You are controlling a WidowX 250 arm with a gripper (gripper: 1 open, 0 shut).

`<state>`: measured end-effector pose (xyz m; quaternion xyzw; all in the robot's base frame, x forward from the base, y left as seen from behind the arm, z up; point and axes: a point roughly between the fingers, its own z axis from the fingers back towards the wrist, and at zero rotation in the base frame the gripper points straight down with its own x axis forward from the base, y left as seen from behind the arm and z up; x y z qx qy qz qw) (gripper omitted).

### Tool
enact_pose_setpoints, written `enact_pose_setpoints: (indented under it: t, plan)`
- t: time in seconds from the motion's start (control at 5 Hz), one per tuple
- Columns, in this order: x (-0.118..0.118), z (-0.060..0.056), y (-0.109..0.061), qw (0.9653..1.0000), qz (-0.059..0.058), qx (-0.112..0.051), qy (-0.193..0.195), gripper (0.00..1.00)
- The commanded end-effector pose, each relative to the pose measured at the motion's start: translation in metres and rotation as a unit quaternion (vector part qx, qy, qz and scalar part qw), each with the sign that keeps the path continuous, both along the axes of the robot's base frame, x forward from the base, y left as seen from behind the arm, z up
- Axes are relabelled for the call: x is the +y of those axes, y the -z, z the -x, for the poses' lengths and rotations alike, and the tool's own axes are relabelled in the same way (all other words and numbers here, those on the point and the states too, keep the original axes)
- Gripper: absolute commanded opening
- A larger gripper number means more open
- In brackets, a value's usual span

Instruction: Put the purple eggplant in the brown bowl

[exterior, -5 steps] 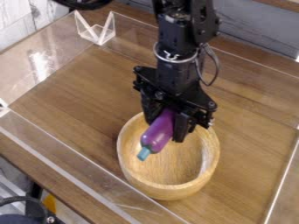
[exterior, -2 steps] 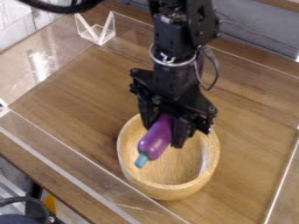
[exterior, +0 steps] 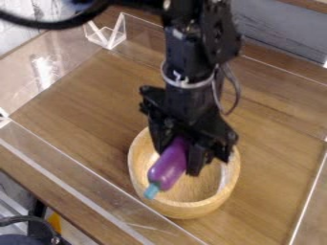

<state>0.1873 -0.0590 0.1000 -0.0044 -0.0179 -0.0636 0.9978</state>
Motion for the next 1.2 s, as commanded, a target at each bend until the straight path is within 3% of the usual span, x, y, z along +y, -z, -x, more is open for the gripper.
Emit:
enact_pose_setpoints:
  t: [0.0,0.4,1.0]
  plan:
    - [-0.0037,-0.0018,-0.0016,0.9997,0.006,-0.026,-0.002,0.00]
    - [-0.0055,-0.0042,0.0068,0.9992,0.005,-0.039,-0.005,0.00]
    - [-0.0061,-0.0040,0.0083,0.9992,0.001,-0.039,-0.006,0.00]
